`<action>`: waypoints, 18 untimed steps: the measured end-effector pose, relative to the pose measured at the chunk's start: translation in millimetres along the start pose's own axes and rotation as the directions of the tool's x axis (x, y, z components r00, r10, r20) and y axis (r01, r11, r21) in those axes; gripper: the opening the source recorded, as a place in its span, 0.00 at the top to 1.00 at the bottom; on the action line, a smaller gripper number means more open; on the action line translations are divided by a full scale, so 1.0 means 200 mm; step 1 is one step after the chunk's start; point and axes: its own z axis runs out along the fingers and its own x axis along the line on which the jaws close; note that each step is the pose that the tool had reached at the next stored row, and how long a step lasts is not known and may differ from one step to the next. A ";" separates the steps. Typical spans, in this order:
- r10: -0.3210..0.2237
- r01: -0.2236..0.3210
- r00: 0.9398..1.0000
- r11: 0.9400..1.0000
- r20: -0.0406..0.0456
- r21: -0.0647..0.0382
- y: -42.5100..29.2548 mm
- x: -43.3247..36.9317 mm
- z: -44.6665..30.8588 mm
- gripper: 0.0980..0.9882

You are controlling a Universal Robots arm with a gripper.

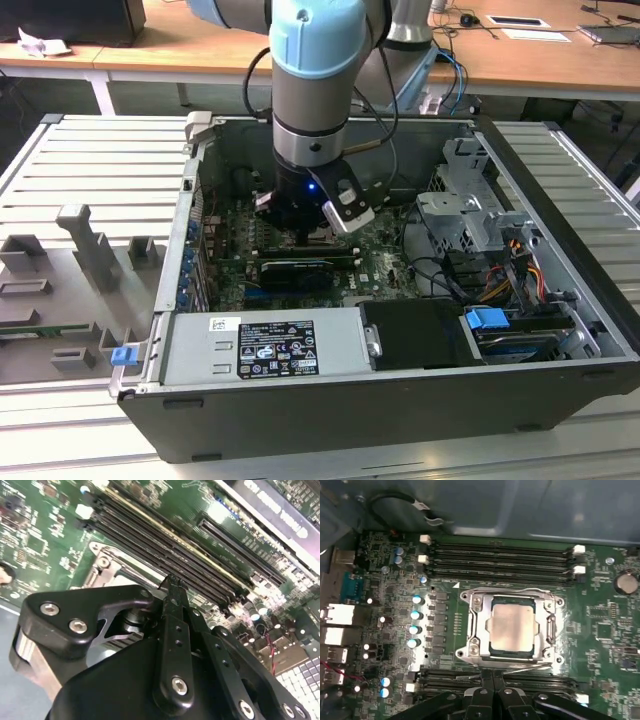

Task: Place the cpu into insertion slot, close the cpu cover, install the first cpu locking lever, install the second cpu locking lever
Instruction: 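Install the second cpu locking lever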

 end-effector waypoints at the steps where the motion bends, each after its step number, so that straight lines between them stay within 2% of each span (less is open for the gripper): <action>1: 0.000 0.000 1.000 1.000 0.000 -0.003 0.000 0.011 0.005 0.99; 4: 0.000 0.000 1.000 1.000 0.000 -0.004 -0.003 0.030 0.034 0.99; 7: 0.000 0.000 1.000 1.000 0.000 -0.005 -0.004 0.066 0.056 0.99; 11: 0.000 0.000 1.000 1.000 0.002 -0.013 -0.011 0.107 0.075 0.99; 14: -0.001 0.001 1.000 1.000 0.004 -0.020 -0.020 0.111 0.086 0.99; 15: -0.001 0.001 1.000 1.000 0.005 -0.028 -0.023 0.112 0.092 0.99; 17: -0.002 0.002 1.000 0.998 0.008 -0.065 -0.029 0.116 0.099 0.99; 18: -0.004 0.004 1.000 0.997 0.009 -0.073 -0.030 0.116 0.111 0.99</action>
